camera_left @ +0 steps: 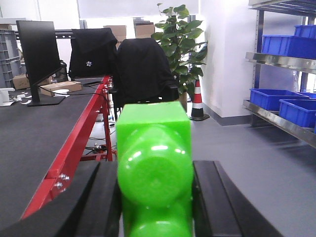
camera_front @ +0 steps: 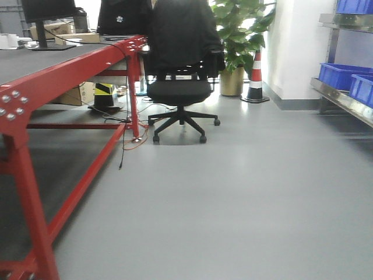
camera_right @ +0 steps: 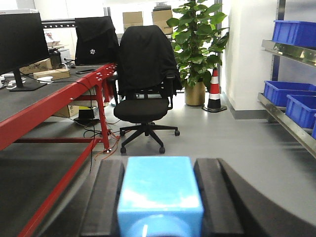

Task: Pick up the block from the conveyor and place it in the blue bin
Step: 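Drive the base toward the metal shelf of blue bins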

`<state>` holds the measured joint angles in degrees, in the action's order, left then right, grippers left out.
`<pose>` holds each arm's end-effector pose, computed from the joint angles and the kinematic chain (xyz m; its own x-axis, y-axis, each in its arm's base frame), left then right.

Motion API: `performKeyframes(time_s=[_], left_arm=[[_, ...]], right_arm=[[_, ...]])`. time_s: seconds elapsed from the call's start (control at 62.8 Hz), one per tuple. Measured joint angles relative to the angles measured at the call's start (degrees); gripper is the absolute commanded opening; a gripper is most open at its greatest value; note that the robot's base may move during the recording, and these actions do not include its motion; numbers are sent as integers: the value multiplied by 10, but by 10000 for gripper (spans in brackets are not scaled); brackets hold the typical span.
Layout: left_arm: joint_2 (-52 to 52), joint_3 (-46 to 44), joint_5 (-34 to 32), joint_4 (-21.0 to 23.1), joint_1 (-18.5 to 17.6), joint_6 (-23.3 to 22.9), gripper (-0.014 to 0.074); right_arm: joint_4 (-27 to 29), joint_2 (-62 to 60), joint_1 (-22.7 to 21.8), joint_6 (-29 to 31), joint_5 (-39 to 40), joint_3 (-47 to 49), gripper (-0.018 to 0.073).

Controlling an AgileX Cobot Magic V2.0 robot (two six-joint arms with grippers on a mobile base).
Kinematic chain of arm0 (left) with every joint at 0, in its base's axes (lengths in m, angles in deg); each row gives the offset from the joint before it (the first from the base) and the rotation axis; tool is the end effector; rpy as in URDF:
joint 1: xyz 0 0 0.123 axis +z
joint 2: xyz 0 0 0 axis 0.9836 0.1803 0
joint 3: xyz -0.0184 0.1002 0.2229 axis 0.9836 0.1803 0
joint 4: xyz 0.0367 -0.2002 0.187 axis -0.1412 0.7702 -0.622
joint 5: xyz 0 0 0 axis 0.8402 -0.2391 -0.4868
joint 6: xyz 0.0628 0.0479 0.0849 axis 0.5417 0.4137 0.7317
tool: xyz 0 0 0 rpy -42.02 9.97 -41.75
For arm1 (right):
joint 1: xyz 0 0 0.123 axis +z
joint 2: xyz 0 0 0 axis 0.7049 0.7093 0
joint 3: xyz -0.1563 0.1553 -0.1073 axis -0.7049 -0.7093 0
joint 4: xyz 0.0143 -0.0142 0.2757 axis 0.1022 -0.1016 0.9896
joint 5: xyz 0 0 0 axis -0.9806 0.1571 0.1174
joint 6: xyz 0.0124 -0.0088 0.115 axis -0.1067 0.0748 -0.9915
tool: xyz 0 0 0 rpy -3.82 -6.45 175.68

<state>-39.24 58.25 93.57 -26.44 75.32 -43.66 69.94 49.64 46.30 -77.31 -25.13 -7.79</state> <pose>0.1480 -0.0178 0.3495 0.0769 0.0628 -0.9951 0.1262 0.9894 0.0722 0.1337 0.0158 0.3557 0.0113 0.1080 -0.9941 -0.1336 0.9854 0.1055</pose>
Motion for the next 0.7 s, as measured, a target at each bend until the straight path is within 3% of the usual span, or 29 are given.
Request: performKeyframes(time_s=[0.701], left_arm=[[0, 0, 0, 0, 0, 0, -111]], right_arm=[[0, 0, 0, 0, 0, 0, -162]])
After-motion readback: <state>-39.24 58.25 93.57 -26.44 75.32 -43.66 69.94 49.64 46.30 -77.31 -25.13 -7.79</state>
